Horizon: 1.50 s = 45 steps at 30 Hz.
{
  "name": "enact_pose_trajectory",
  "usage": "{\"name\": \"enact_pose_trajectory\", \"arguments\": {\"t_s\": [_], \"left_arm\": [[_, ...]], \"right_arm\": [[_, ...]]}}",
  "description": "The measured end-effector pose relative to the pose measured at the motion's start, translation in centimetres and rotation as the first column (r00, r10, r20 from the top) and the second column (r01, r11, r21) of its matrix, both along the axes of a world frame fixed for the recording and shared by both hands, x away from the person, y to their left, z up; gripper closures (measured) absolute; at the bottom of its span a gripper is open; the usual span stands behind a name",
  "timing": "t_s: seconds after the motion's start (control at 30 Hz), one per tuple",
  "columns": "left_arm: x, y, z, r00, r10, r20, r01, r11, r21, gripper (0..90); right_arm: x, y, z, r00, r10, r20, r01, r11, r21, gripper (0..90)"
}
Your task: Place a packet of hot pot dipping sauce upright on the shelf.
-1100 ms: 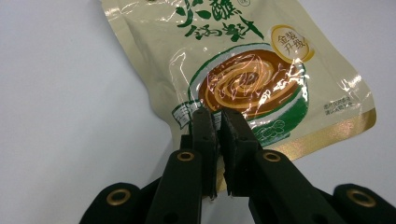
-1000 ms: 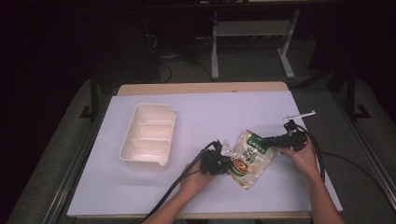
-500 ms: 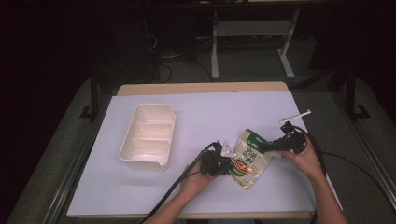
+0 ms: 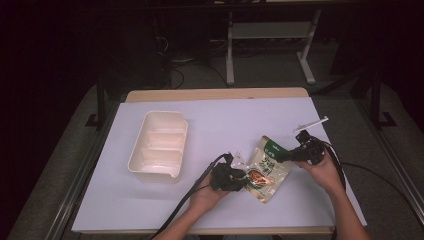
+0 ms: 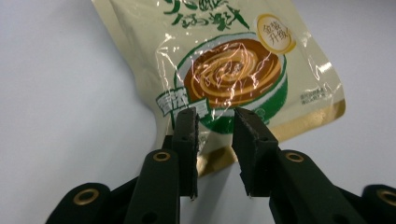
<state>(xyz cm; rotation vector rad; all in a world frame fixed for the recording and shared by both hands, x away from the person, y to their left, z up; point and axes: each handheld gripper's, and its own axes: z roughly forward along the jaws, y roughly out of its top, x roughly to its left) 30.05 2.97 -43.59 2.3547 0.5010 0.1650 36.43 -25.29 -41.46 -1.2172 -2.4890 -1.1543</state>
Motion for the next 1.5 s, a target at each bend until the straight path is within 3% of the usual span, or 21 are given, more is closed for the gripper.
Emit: {"name": "enact_pose_trajectory", "arguments": {"t_s": [0.2,0.5,0.77,0.93,1.5], "left_arm": [[-0.8,1.8,0.6,1.0,0.005,0.005,-0.005,0.9986,-0.053,62.0],[-2.1,3.9,1.1,0.9995,0.007,0.031,-0.004,0.9963,-0.086,52.8],[-3.1,6.8,1.3,0.9993,0.027,0.028,-0.023,0.9927,-0.118,48.9],[-3.8,8.1,1.3,0.9993,0.029,0.023,-0.025,0.99,-0.139,46.8],[-5.1,10.5,1.4,0.9993,0.0,0.038,0.006,0.9878,-0.155,38.8]], "right_arm": [[-0.8,0.8,2.9,0.9975,0.032,0.063,-0.032,0.9994,0.007,89.7],[-1.5,2.3,5.6,0.989,0.067,0.132,-0.069,0.9976,0.007,89.7],[-1.7,4.1,8.0,0.9754,0.1,0.197,-0.1,0.995,-0.008,89.8],[-1.9,5.5,9.3,0.9598,0.118,0.255,-0.105,0.9924,-0.064,89.9],[-0.5,7.7,11.1,0.9495,0.16,0.27,-0.152,0.9871,-0.05,89.9]]}}
